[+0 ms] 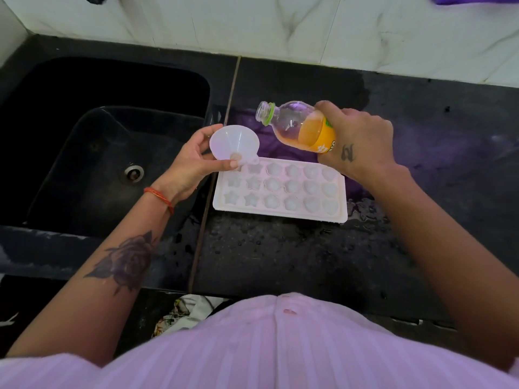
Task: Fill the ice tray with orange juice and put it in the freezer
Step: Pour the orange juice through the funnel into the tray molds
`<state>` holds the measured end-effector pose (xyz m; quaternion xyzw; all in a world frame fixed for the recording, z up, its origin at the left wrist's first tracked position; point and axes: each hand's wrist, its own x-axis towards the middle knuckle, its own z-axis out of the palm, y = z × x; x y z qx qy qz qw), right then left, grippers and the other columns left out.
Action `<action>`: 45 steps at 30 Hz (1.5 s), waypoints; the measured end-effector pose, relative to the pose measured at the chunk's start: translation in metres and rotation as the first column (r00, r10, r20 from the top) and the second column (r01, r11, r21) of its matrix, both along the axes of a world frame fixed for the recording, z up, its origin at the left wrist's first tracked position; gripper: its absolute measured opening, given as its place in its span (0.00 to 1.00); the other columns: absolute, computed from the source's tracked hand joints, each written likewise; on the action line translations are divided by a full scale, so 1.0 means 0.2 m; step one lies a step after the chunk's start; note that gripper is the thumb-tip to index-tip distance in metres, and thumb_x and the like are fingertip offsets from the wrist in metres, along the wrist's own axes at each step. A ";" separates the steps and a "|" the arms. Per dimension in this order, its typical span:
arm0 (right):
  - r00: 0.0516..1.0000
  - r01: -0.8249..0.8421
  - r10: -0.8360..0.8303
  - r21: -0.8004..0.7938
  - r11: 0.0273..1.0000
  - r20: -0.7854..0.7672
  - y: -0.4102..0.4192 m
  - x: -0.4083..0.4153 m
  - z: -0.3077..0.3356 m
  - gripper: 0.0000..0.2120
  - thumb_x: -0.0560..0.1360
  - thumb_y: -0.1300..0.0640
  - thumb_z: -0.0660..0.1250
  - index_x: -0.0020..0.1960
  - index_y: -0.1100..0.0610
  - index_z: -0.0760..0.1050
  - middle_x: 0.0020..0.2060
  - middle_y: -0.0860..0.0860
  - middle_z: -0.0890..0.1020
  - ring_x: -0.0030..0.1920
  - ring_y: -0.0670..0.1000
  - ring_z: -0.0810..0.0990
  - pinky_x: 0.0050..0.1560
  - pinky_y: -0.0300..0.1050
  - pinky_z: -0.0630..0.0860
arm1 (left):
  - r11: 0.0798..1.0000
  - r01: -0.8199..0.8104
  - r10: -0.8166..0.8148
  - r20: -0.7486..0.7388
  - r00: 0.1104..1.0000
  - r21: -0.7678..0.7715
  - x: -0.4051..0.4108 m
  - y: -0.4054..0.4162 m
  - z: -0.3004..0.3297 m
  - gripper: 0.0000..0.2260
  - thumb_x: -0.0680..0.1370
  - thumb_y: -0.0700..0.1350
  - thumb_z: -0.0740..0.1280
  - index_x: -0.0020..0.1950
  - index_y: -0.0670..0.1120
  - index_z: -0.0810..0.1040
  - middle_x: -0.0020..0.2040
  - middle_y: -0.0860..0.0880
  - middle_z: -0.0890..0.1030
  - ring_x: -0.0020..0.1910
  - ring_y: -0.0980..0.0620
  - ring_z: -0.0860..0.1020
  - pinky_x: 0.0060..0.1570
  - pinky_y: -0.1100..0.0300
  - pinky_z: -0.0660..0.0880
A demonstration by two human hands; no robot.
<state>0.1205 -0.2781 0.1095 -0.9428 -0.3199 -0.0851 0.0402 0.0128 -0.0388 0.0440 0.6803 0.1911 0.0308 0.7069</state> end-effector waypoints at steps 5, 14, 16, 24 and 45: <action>1.000 0.010 -0.008 -0.091 0.996 0.026 0.02 0.01 0.00 0.30 0.72 0.52 0.71 0.70 0.48 0.62 0.53 0.55 0.79 0.50 0.59 0.78 0.42 0.45 0.64 | 1.000 0.019 -0.019 0.006 1.000 -0.015 0.00 0.01 0.01 0.32 0.66 0.30 0.73 0.66 0.49 0.68 0.57 0.54 0.76 0.56 0.55 0.77 0.49 0.64 0.79; 0.996 -0.055 0.065 -0.145 0.988 0.067 0.08 0.04 -0.02 0.29 0.74 0.51 0.69 0.71 0.49 0.61 0.56 0.56 0.79 0.53 0.58 0.79 0.42 0.44 0.63 | 0.999 0.014 -0.015 -0.005 1.000 -0.039 0.01 0.00 0.01 0.31 0.67 0.32 0.72 0.67 0.48 0.69 0.57 0.53 0.77 0.56 0.54 0.78 0.47 0.62 0.80; 0.995 -0.056 0.068 -0.152 0.987 0.076 0.09 0.05 -0.02 0.29 0.74 0.51 0.69 0.71 0.49 0.61 0.55 0.56 0.79 0.52 0.58 0.79 0.42 0.44 0.64 | 0.999 0.006 -0.006 -0.007 1.000 -0.035 0.02 0.00 0.01 0.30 0.68 0.31 0.71 0.67 0.48 0.69 0.56 0.54 0.77 0.55 0.55 0.78 0.46 0.62 0.80; 0.991 -0.079 0.096 -0.178 0.981 0.089 0.12 0.07 -0.04 0.28 0.74 0.53 0.69 0.71 0.49 0.62 0.54 0.57 0.80 0.50 0.59 0.80 0.43 0.45 0.69 | 0.999 0.010 -0.011 -0.009 1.000 -0.046 0.02 0.01 0.01 0.30 0.69 0.31 0.71 0.68 0.47 0.69 0.56 0.53 0.77 0.57 0.54 0.78 0.46 0.61 0.81; 0.996 -0.022 0.022 0.003 1.000 -0.086 0.05 0.05 -0.03 0.31 0.70 0.47 0.72 0.69 0.47 0.64 0.52 0.53 0.80 0.52 0.57 0.78 0.45 0.45 0.66 | 0.996 0.051 -0.051 0.010 0.999 -0.080 0.02 0.01 0.06 0.40 0.58 0.39 0.78 0.69 0.47 0.69 0.58 0.53 0.78 0.59 0.52 0.78 0.47 0.60 0.80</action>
